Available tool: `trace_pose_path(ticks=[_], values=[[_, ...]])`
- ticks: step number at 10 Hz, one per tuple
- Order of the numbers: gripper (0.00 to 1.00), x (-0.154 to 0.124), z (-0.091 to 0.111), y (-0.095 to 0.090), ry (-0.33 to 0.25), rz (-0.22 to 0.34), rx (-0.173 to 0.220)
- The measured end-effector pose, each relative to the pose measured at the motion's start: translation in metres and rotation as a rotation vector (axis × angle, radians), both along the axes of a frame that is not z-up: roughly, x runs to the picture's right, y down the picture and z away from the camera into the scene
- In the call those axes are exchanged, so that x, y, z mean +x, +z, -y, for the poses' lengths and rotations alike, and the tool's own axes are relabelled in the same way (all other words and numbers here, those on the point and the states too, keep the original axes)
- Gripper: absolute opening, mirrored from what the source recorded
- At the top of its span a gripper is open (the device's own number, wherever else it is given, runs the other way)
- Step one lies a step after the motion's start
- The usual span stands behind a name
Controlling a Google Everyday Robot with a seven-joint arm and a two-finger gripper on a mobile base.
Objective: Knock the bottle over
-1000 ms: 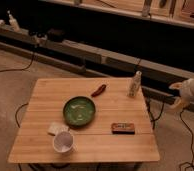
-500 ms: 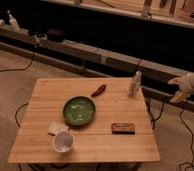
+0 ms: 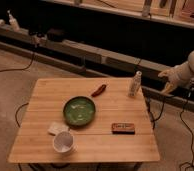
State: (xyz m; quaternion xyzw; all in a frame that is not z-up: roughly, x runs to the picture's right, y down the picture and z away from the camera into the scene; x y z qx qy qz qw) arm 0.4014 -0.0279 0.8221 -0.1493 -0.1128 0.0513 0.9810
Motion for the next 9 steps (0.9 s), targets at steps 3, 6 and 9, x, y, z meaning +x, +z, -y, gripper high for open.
trace_pose_path(ticks=[3,6,9], values=[[0.65,0.0029,0.0085,0.0125,-0.001,-0.019,0.028],[0.65,0.0032,0.0082,0.0126,-0.001,-0.019,0.027],[0.65,0.0049,0.0080,0.0124,0.001,-0.022,0.028]])
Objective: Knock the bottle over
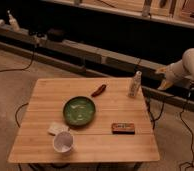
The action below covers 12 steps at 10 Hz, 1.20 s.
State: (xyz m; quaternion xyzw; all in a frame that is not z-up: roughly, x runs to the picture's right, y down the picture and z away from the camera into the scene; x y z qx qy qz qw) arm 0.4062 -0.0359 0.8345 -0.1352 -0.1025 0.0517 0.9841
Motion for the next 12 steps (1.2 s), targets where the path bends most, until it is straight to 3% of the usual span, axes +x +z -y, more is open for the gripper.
trace_pose_path(ticks=[3,6,9,12], values=[[0.65,0.007,0.008,0.018,0.018,-0.011,0.040],[0.64,-0.018,0.023,0.039,-0.013,0.049,0.118],[0.38,-0.046,0.034,0.052,-0.084,0.093,0.210],[0.08,-0.037,0.031,0.067,-0.184,0.029,0.298]])
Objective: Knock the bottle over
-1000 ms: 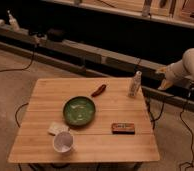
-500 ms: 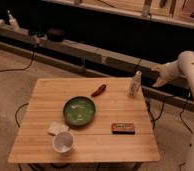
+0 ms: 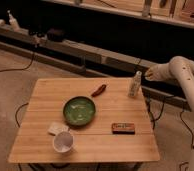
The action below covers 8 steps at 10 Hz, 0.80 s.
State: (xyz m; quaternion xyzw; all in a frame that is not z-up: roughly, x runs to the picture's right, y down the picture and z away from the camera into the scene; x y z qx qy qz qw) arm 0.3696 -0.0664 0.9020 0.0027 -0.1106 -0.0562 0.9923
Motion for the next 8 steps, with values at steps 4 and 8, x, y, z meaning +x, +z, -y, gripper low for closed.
trace_pose_path(ticks=[4,8], values=[[0.00,-0.004,-0.014,0.004,-0.017,0.048,0.068],[0.00,0.006,-0.014,0.002,0.004,0.139,0.121]])
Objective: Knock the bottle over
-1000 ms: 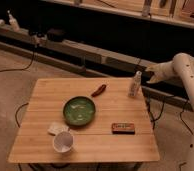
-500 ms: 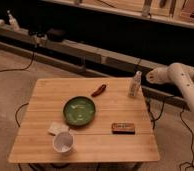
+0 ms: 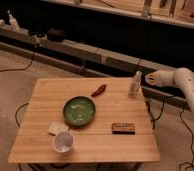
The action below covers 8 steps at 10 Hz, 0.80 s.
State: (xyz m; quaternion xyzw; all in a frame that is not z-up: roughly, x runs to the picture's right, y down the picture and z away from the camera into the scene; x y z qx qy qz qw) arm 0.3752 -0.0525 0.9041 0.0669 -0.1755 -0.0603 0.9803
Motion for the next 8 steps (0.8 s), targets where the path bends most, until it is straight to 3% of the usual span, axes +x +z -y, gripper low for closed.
trace_pose_path(ticks=[5,8], values=[[0.00,-0.017,0.007,0.017,-0.061,0.053,-0.007],[0.00,-0.062,0.019,0.037,-0.195,0.081,0.016]])
